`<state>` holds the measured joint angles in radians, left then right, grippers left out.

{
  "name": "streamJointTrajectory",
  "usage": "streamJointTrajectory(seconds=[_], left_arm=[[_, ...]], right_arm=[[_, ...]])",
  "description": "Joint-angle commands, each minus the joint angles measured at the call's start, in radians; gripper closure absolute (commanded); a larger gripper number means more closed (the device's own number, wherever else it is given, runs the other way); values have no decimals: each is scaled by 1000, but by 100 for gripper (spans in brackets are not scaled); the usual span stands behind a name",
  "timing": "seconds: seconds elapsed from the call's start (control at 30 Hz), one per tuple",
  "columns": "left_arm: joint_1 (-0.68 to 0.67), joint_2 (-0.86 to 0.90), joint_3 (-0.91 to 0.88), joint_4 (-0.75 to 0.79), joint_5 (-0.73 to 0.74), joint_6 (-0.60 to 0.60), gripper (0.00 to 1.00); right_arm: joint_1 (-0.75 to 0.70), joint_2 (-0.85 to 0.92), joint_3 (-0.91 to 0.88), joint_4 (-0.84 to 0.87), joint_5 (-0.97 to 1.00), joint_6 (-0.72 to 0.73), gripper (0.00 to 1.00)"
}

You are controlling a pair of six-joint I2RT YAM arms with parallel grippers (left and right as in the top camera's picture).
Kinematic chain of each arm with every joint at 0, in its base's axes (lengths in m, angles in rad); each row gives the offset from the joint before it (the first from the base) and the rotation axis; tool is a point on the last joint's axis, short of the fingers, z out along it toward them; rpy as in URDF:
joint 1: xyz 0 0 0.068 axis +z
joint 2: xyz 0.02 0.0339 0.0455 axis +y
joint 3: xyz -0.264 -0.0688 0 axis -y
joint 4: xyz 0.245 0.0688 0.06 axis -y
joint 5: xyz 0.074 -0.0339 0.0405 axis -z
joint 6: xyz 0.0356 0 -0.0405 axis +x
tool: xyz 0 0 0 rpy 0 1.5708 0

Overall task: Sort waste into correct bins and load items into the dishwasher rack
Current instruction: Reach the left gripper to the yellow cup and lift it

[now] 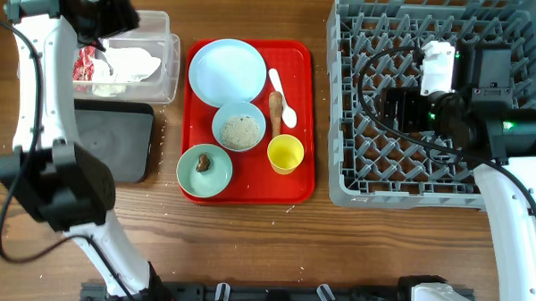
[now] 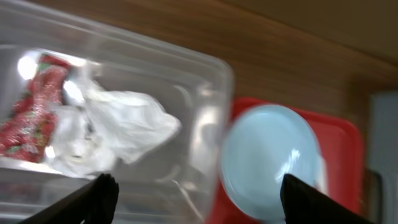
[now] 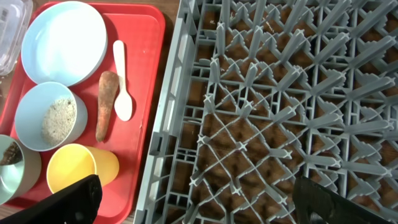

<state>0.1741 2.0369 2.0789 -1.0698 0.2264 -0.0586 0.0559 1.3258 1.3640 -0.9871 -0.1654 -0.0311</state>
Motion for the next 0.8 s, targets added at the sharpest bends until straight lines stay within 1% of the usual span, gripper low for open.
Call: streamJointTrajectory(seconds=[0.0,0.03,0.1,0.17,0.23,0.3,0.37,0.43,0.47,0.53,0.57,0.63,0.73,0.77], left_arm=[[-130,-101,4,-154,129,96,17],[-180,-99,2,-216,129,97,18],[-277,-91,0,-290,124,116,19],[-384,-90,0,-309,85,114,24],[-458,-90,0,-340,49,92,27],[-500,-90,0,-377,48,53,27],[-551,-90,-19,-408,48,-93,28],[-584,-90,-63,-396,21,-176,29],[-612,-90,-120,-370,-35,-243,30],[-644,-90,-213,-318,-48,-314,43],[-671,-90,-284,-284,-48,-344,44],[-710,-90,-365,-232,-45,-369,44],[-764,-90,-438,-160,-45,-369,44],[-773,-90,-476,-110,-46,-370,44]], right_arm=[[1,12,16,3,-21,9,0],[1,12,16,6,-20,8,0],[1,12,16,6,-20,8,0],[1,12,16,6,-20,8,0],[1,12,16,6,-20,13,0],[1,13,16,7,-20,16,0],[1,13,16,7,-20,16,0],[1,13,16,11,-20,16,0],[1,13,16,10,-20,16,0],[1,13,16,11,-20,16,0],[1,13,16,11,-20,16,0],[1,13,16,13,-20,16,0],[1,13,16,25,-20,40,0],[1,13,16,27,-20,60,0]])
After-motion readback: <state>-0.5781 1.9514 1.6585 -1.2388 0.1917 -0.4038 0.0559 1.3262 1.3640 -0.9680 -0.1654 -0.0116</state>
